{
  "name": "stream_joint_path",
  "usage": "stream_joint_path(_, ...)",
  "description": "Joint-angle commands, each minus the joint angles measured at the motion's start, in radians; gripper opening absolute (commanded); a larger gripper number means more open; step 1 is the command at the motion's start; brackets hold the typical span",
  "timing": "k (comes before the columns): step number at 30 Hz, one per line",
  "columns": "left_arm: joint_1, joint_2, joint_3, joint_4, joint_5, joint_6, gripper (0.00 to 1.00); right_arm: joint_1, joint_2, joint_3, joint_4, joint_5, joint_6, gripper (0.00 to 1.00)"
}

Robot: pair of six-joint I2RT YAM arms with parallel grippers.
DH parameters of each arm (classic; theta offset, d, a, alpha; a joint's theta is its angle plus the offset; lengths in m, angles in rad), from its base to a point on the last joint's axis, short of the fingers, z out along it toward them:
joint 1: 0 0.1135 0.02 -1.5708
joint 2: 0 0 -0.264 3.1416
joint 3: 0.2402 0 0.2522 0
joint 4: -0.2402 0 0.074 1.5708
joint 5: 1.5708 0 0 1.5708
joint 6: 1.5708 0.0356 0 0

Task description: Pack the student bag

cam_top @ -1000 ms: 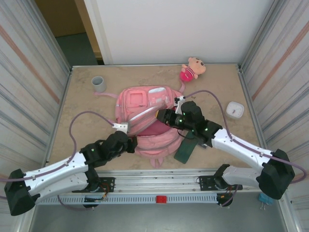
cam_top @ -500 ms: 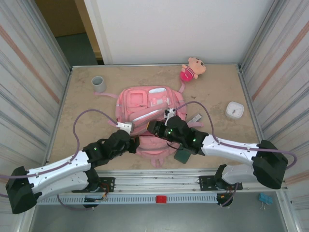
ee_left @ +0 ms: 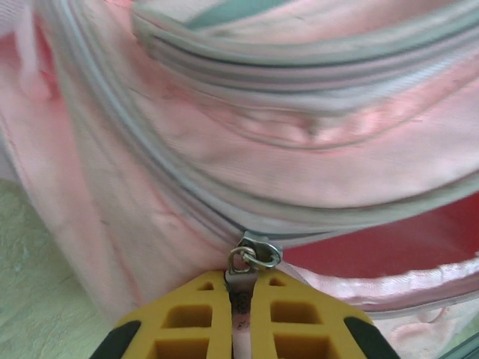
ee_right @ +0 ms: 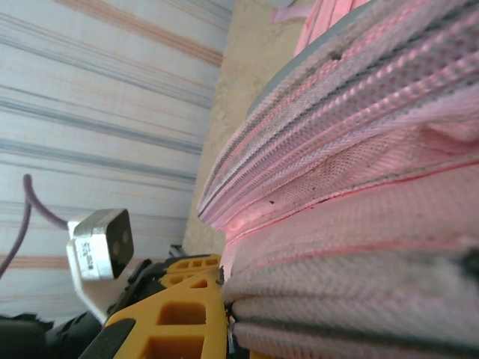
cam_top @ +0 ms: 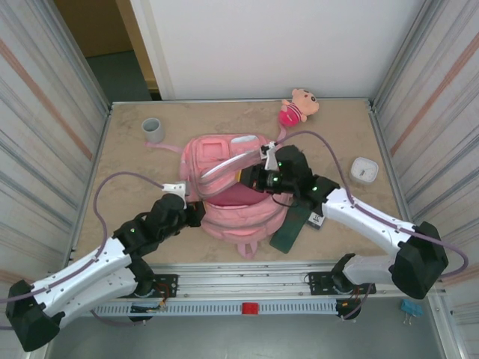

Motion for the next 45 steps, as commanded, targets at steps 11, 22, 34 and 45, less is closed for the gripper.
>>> stream_joint_path(11, 0.022, -0.005, -0.018, 0.093, 0.06, 0.059, 0.0, 0.118, -0.012, -0.093, 0.185, 0.207, 0.128, 0.5)
stream_joint_path(22, 0.022, 0.022, -0.015, 0.097, 0.054, 0.058, 0.0, 0.172, 0.033, -0.093, 0.244, 0.279, 0.128, 0.2)
stream_joint_path(34, 0.293, 0.02, -0.008, 0.038, 0.112, 0.137, 0.0, 0.018, 0.046, 0.236, -0.098, -0.162, -0.148, 0.03)
stream_joint_path(45, 0.473, 0.166, 0.02, 0.149, 0.15, 0.21, 0.0, -0.054, 0.078, 0.481, -0.329, -0.401, -0.277, 0.02)
